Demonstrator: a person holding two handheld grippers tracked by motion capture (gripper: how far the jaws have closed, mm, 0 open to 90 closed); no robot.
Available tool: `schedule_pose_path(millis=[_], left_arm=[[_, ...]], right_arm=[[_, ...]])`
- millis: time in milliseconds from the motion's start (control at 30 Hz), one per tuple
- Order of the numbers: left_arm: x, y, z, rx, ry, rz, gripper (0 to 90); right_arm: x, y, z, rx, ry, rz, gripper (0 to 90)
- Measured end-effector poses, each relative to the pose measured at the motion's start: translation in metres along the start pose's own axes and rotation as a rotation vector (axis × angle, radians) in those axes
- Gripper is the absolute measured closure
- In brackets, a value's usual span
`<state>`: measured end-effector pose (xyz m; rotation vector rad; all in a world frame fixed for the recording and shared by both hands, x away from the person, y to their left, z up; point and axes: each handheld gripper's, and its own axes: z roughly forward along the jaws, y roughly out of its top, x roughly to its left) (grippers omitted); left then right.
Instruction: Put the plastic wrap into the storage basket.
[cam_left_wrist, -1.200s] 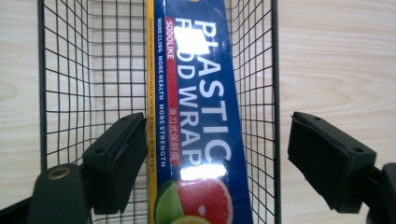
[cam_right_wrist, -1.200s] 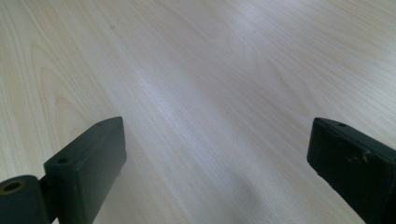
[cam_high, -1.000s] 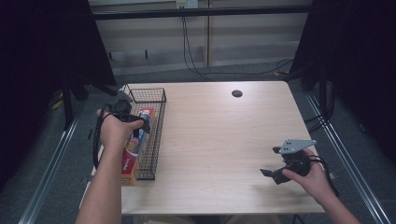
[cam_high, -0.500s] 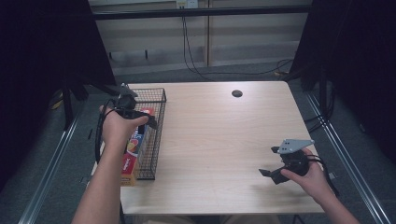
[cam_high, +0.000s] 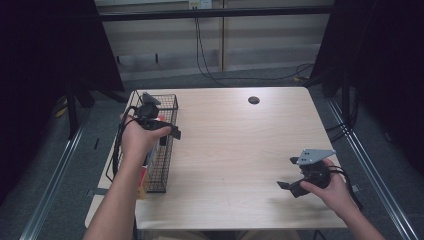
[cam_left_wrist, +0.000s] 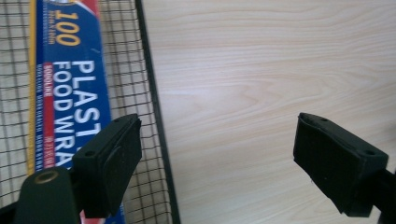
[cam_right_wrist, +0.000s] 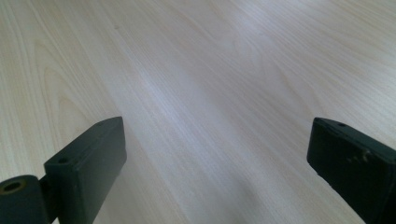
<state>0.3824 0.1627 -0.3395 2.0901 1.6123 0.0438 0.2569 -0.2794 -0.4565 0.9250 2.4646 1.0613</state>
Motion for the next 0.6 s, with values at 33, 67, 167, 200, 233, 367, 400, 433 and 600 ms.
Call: schedule_pose_path(millis=[33,67,167,200,233,367,400,433,600], left_arm=[[-0.003,0.0,0.001,0.0,-0.008,0.004,15.4],[-0.005,-0.001,0.002,-0.004,-0.012,0.013,15.3],[-0.013,-0.002,0.004,-0.012,-0.026,0.036,15.1],[-0.016,-0.003,0.005,-0.013,-0.037,0.039,15.0],[-0.018,-0.004,0.006,-0.017,-0.042,0.054,14.8],[-0.027,-0.007,0.009,-0.018,-0.058,0.088,14.2],[-0.029,-0.007,0.01,-0.019,-0.064,0.093,14.1],[-0.031,-0.008,0.011,-0.019,-0.07,0.094,13.8],[-0.037,-0.012,0.017,-0.02,-0.079,0.125,12.1]], right_arm=[[0.0,0.0,0.0,0.0,0.001,0.0,4.5],[0.0,0.0,0.0,-0.001,0.003,0.0,4.5],[0.0,0.0,0.0,0.0,0.003,0.0,4.5],[0.0,0.0,0.0,0.001,0.002,0.0,4.5],[0.0,0.0,0.0,0.0,0.004,0.0,4.5],[0.001,0.0,0.0,0.003,0.003,0.001,4.5],[0.001,0.0,0.0,0.002,0.002,-0.001,4.5],[0.001,0.0,0.0,0.003,0.003,0.0,4.5],[0.001,-0.001,0.002,0.011,0.002,0.002,4.4]])
